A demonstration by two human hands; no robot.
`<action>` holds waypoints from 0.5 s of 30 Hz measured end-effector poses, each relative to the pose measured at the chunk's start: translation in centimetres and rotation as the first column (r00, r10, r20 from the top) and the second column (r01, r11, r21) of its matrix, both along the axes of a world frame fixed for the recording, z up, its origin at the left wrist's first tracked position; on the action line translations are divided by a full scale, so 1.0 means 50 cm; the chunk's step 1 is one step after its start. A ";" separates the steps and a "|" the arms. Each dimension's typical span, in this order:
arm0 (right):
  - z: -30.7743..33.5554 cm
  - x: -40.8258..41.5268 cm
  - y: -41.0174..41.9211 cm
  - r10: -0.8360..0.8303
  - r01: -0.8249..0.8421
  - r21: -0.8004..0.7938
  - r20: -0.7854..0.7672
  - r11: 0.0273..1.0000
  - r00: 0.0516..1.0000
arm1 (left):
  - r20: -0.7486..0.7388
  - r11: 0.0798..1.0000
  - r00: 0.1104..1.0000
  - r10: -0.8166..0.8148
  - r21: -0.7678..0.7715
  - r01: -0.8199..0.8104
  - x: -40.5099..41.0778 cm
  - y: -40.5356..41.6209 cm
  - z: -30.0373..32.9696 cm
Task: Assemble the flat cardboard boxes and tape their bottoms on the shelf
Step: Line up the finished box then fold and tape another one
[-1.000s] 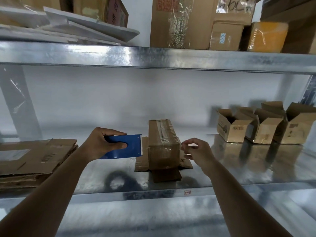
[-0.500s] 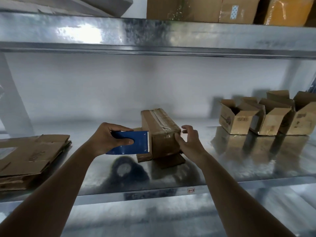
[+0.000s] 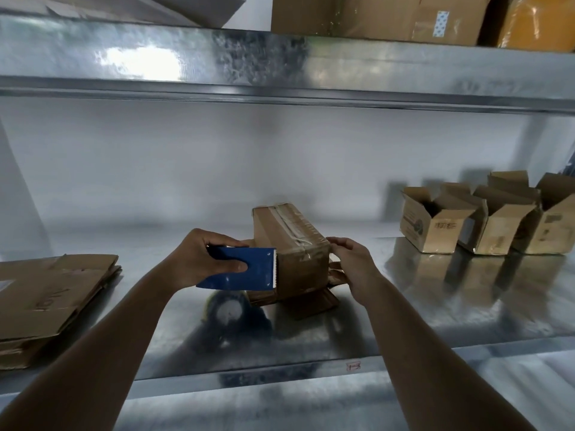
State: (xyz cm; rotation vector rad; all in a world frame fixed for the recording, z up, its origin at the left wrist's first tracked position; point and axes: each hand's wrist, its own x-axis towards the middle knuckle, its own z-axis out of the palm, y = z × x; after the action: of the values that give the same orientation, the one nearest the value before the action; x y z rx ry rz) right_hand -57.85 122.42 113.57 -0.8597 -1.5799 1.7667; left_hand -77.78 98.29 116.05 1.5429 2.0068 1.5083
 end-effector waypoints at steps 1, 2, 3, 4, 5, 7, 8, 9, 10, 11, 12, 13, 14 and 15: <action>0.000 -0.001 0.002 0.007 -0.008 -0.035 -0.019 0.999 1.000 | 0.004 1.000 1.000 -0.008 0.002 0.008 -0.003 0.002 0.000; 0.001 -0.002 0.003 0.006 -0.008 -0.059 -0.036 0.998 0.999 | 0.007 1.000 1.000 -0.015 0.000 0.015 -0.005 0.004 0.000; 0.002 -0.004 0.004 -0.003 -0.002 -0.079 -0.056 0.997 0.998 | 0.007 1.000 1.000 -0.021 -0.006 0.021 -0.006 0.007 0.001; 0.002 -0.007 0.006 -0.014 0.007 -0.095 -0.076 0.995 0.997 | 0.003 1.000 1.000 -0.027 -0.013 0.027 -0.007 0.009 0.001; 0.003 -0.011 0.008 -0.024 0.014 -0.106 -0.094 0.994 0.995 | -0.003 0.999 1.000 -0.031 -0.017 0.031 -0.009 0.012 0.001; 0.007 -0.021 0.012 -0.046 0.033 -0.112 -0.116 0.993 0.992 | -0.003 0.999 0.999 -0.036 -0.019 0.036 -0.011 0.018 0.001; 0.009 -0.026 0.015 -0.055 0.042 -0.106 -0.117 0.993 0.992 | 0.001 0.999 0.999 -0.036 -0.020 0.036 -0.013 0.020 0.001; 0.010 -0.030 0.020 -0.059 0.048 -0.096 -0.113 0.994 0.992 | 0.001 0.999 0.999 -0.037 -0.022 0.037 -0.016 0.020 0.001; 0.010 -0.032 0.024 -0.057 0.049 -0.079 -0.100 0.996 0.993 | 0.000 0.999 0.999 -0.039 -0.026 0.039 -0.020 0.020 0.001; 0.009 -0.034 0.029 -0.050 0.045 -0.062 -0.082 0.997 0.995 | 0.000 0.999 0.999 -0.040 -0.030 0.040 -0.024 0.020 0.001; 0.008 -0.035 0.031 -0.040 0.037 -0.049 -0.067 0.998 0.997 | 0.001 0.999 0.999 -0.041 -0.033 0.041 -0.027 0.018 0.000; 0.004 -0.037 0.032 -0.042 0.040 -0.034 -0.058 0.999 0.997 | 0.001 0.999 0.999 -0.041 -0.036 0.041 -0.029 0.018 0.000; 0.001 -0.039 0.030 -0.066 0.065 -0.015 -0.065 0.998 0.996 | 0.000 0.999 0.999 -0.039 -0.038 0.039 -0.031 0.018 0.000; 0.000 -0.041 0.025 -0.112 0.114 0.013 -0.091 0.993 0.989 | -0.001 0.999 0.999 -0.035 -0.037 0.034 -0.032 0.019 0.000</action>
State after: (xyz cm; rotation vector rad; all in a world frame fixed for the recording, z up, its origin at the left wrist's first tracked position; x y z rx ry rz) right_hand -59.88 123.69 113.56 -0.8323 -1.4587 1.6845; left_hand -79.36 99.25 116.04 1.5563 1.9867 1.4498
